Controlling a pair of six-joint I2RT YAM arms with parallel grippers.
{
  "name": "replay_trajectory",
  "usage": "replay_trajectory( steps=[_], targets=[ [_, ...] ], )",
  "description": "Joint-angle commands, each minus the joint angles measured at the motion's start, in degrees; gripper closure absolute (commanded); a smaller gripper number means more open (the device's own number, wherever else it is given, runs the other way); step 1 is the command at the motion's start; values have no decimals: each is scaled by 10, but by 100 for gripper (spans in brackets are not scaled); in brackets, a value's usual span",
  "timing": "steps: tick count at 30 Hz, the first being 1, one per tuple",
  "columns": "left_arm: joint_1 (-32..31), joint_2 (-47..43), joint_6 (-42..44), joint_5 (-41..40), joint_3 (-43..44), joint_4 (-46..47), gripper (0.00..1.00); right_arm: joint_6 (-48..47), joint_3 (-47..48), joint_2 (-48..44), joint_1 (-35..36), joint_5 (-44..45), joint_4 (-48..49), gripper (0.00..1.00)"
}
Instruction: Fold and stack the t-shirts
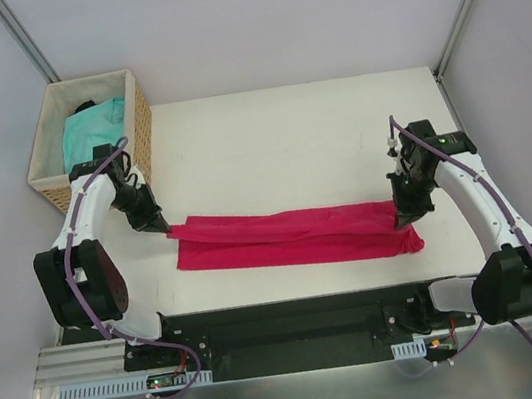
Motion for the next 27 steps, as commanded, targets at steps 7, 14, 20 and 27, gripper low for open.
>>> replay_trajectory(
  steps=[7,14,20,27],
  targets=[
    [7,-17,1,-21,-9,-39,100,18,-16,7,1,1,-54,99],
    [7,-18,-5,-29,-26,-46,100,35,-37,38,14,-4,-33,99],
    [7,-40,-18,-41,-37,-7,100,55,-74,18,16,3,25,99],
    [8,-51,-23,-40,-41,9,100,53,-93,34,16,29,29,99]
  ],
)
